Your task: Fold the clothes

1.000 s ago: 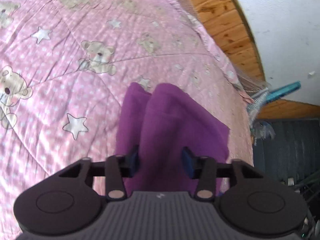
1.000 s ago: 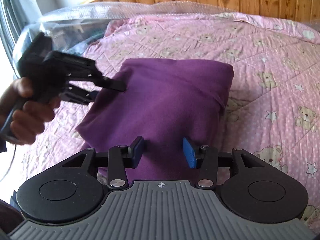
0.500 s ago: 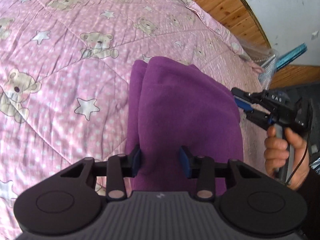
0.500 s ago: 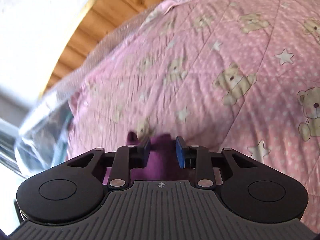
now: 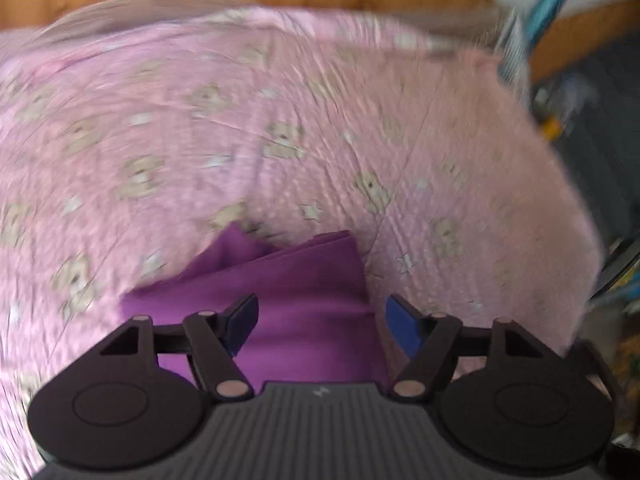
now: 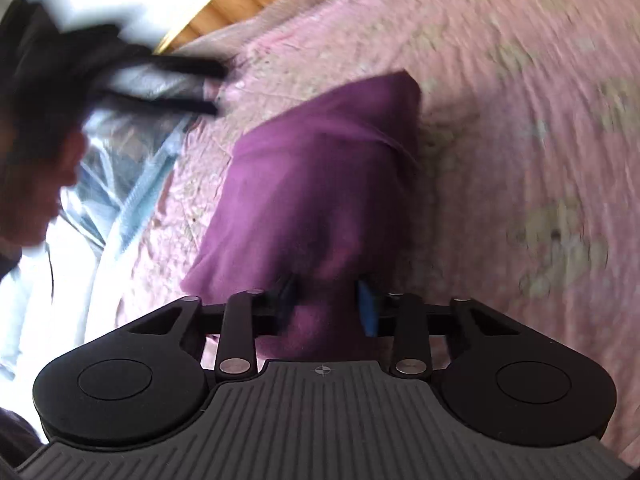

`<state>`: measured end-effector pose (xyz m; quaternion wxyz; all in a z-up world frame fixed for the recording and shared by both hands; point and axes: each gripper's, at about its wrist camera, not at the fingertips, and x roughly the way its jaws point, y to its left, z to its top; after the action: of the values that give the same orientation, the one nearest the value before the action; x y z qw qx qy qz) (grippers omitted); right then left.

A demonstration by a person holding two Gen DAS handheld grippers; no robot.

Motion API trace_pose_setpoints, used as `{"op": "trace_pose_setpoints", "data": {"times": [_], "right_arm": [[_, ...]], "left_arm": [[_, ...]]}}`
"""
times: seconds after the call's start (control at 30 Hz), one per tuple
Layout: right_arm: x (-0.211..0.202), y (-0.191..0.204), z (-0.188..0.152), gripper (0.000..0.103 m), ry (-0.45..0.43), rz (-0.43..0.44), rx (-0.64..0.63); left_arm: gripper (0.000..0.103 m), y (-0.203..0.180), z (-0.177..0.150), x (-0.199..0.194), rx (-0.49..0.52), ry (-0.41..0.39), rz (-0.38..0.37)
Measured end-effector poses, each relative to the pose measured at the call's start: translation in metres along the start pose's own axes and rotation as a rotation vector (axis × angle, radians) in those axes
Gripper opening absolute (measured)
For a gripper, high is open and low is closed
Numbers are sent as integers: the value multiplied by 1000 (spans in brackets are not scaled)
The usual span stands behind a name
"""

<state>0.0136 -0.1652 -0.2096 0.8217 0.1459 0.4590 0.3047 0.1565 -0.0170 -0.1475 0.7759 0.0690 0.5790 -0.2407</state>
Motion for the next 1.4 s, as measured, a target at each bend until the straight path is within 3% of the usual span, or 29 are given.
{"op": "trace_pose_setpoints", "data": {"times": [0.13, 0.17, 0.2, 0.23, 0.37, 0.47, 0.6, 0.7, 0.77, 0.8, 0.83, 0.87, 0.93, 1.03, 1.1, 1.2, 1.23, 1.27, 1.4], "right_arm": [[-5, 11, -2, 28, -32, -21, -117], [-4, 9, -3, 35, -46, -23, -112], [-3, 6, -3, 41, -61, -25, -99], [3, 1, -3, 59, -61, -28, -72], [13, -3, -10, 18, -60, -11, -2], [5, 1, -26, 6, -56, -7, 19], [1, -16, -52, 5, 0, 14, 89], [-13, -26, -49, 6, 9, 53, 134], [-30, -34, -46, 20, -24, 81, 162], [-38, -40, -43, 21, -51, 84, 183], [-44, -46, -40, 29, -76, 88, 206], [-46, -51, -36, 46, -92, 94, 226], [-43, -59, -27, 61, -101, 104, 246], [-17, -58, -14, 69, -48, 110, 227], [0, -56, -7, 70, 0, 105, 226], [17, -55, -8, 70, 39, 92, 254], [17, -56, -8, 71, 37, 91, 269], [17, -56, -7, 71, 32, 91, 284], [17, -69, -5, 71, 26, 116, 387]], "left_arm": [[57, -67, 35, 81, 206, 145, 237], [45, -73, 37, 96, 245, 159, 312], [44, -72, 36, 105, 247, 179, 336], [39, -70, 36, 113, 243, 201, 353], [31, -56, 41, 119, 177, 222, 376], [31, -43, 49, 119, 91, 237, 358], [27, -25, 61, 105, -29, 181, 307], [30, -7, 67, 64, -139, 106, 134], [46, 6, 63, 28, -148, 37, 103], [50, 15, 55, 11, -145, 2, 115], [56, 28, 42, -4, -139, -20, 155], [58, 40, 28, -17, -134, -41, 200], [61, 73, -9, -27, -155, -31, 303], [62, 126, -67, -21, -297, 36, 298], [61, 143, -98, -15, -379, 34, 205], [49, 147, -121, -9, -411, -29, 79], [24, 145, -125, -9, -414, -56, 29], [10, 143, -128, -12, -428, -72, -19], [10, 128, -133, -31, -400, -157, -112]]}}
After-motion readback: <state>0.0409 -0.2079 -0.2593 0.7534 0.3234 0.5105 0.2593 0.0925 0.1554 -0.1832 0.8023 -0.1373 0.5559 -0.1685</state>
